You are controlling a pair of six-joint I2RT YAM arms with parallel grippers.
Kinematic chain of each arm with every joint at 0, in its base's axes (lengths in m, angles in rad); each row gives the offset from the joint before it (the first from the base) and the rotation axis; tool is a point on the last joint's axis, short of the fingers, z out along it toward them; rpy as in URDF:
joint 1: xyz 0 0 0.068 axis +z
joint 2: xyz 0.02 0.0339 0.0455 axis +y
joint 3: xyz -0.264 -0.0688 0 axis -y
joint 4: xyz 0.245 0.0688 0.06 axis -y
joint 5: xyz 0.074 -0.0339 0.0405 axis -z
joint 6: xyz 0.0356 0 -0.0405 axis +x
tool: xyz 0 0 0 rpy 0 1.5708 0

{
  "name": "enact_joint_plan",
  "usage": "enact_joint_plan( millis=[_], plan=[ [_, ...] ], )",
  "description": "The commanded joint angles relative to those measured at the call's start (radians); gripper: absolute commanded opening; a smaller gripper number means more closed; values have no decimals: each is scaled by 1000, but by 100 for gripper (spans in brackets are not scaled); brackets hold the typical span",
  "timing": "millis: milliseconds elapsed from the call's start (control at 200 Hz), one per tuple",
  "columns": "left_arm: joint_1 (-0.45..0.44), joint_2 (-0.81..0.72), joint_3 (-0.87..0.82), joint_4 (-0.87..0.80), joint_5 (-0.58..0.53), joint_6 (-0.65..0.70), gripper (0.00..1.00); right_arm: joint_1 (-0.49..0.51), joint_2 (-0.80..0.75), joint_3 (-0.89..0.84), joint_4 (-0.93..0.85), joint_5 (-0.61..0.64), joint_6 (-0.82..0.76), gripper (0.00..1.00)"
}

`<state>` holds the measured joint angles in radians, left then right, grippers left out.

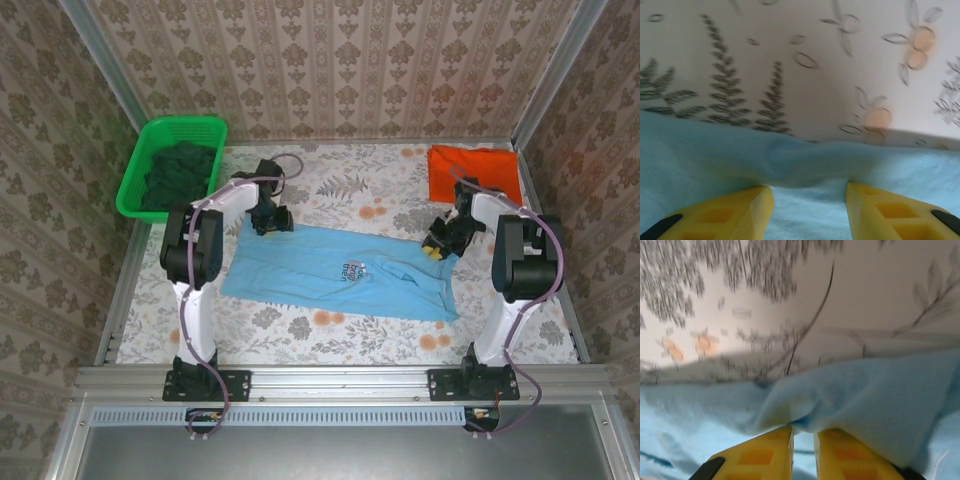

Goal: Fold and stack the t-shirts

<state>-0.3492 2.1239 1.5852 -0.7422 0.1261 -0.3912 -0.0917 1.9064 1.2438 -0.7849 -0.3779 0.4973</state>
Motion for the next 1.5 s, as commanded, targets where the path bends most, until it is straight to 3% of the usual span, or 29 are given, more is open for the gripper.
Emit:
enact_joint_plan(
  millis=[0, 270, 360, 500, 625, 795, 950, 1125, 1280, 1495],
  plan=[
    [38, 32, 31, -35, -81, -63, 47, -12, 50, 85, 9, 118, -24, 21],
    [86, 5, -50, -16, -138, -169, 48, -28, 217, 284, 8, 139, -13, 23],
    [91, -21, -34, -26, -137, -174, 54, -25, 248, 388, -54, 136, -20, 24],
    [84, -83, 42, -42, -102, -158, 64, -5, 111, 388, -54, 145, -40, 38],
    [54, -138, 105, -60, -49, -159, 64, 24, -90, 229, 7, 62, -56, 42],
    [-44, -242, 49, 11, 53, -191, 56, 163, -340, -31, 73, -143, -48, 31],
    [-145, -295, -60, 137, 219, -315, 38, 352, -436, -161, 87, -135, -6, 20],
    [-222, -309, -163, 271, 293, -473, 33, 421, -374, -214, 79, -42, -23, 19],
    [-289, -302, -207, 338, 311, -527, 26, 421, -292, -192, 107, 57, -78, 29],
    [-411, -285, -211, 315, 275, -538, 26, 422, -185, -139, 119, 94, -124, 35]
  ],
)
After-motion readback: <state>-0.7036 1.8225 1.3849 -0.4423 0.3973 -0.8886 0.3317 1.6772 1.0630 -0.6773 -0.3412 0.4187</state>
